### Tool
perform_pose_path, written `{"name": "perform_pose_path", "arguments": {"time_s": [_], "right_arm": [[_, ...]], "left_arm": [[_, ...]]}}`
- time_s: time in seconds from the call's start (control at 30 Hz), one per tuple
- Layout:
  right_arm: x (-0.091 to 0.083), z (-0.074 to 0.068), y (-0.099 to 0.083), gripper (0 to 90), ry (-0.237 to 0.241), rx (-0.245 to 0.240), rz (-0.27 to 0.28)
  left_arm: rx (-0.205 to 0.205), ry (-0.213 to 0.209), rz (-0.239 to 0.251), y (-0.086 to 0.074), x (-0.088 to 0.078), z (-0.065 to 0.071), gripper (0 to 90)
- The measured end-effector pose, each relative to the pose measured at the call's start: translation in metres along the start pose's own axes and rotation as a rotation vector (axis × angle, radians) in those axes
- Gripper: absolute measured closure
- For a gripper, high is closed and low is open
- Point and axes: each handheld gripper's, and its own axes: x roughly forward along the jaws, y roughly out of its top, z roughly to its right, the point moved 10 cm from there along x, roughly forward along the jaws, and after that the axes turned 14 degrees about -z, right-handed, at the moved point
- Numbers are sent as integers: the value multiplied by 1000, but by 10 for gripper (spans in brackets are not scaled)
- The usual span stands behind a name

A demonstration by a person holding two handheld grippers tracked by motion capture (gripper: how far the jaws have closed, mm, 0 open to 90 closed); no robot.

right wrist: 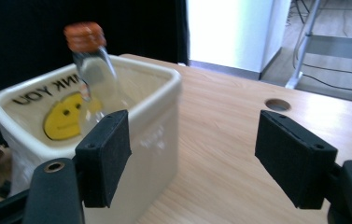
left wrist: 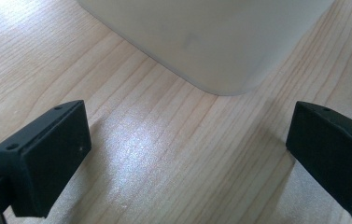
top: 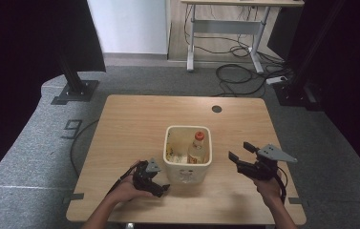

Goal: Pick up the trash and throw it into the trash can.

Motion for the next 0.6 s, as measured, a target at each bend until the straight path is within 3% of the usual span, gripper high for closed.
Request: {"name": "perform_pose_path", "arguments": {"time_s": [0.37, 0.6], "right_arm": [[-11, 37, -48, 267, -50, 73, -57], [-7, 48, -65, 268, -57, 131, -83]], "left_arm": [[-4, 3, 2, 0, 0, 0, 0], [-4, 3, 2, 0, 0, 0, 0]]}}
